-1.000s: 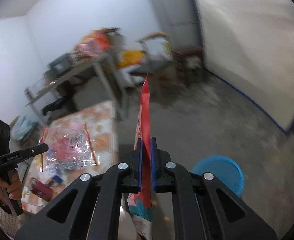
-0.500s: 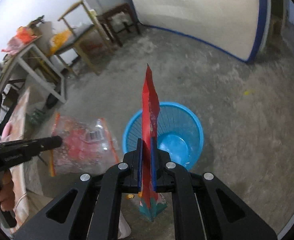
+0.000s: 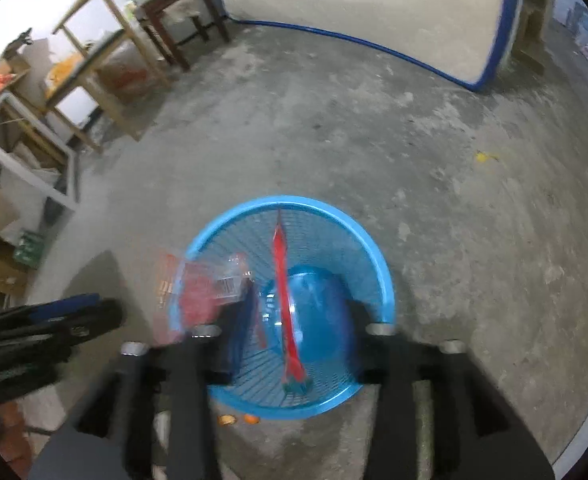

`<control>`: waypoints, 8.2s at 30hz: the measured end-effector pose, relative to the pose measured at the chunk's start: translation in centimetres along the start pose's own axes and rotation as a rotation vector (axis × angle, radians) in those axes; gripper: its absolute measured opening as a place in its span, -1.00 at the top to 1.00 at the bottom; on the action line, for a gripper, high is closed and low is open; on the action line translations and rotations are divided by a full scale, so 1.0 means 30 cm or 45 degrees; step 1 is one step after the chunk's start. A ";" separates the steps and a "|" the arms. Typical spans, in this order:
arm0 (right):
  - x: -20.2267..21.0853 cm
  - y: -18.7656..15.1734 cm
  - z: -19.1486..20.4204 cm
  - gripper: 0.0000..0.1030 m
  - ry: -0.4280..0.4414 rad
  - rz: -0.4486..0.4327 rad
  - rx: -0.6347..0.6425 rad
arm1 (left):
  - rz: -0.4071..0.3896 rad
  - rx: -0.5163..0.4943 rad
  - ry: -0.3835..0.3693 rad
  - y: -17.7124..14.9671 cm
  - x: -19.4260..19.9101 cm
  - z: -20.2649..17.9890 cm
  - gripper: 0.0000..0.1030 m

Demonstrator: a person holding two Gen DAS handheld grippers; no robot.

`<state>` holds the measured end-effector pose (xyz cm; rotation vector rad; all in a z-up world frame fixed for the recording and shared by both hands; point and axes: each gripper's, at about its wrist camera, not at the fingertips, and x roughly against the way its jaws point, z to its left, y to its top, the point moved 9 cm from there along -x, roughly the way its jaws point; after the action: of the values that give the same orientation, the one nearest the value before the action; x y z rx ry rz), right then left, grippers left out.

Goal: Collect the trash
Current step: 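Open both tools to drop the bag and wrapper into the wastebasket, then move both open tools back toward the table, then move the right tool toward the red milk can on the table, then close the right tool around the red milk can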

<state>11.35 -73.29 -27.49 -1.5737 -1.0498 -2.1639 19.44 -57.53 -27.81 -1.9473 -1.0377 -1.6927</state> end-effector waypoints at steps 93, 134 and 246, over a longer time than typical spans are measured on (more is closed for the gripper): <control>1.213 -0.803 1.477 -0.87 0.461 -0.572 1.093 | -1.131 0.748 0.215 -1.425 1.514 1.178 -0.83; 1.068 -1.075 1.564 -0.87 0.760 -0.264 1.222 | -1.044 0.850 0.256 -1.546 1.328 1.377 -0.83; 0.952 -1.309 1.815 -0.87 0.825 -0.285 1.300 | -0.915 0.893 0.316 -1.492 1.286 1.530 -0.83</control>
<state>16.22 -2.88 -9.02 -0.2894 -1.6935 -1.5555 19.52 15.05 -9.55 -0.9427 -2.0286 -1.4920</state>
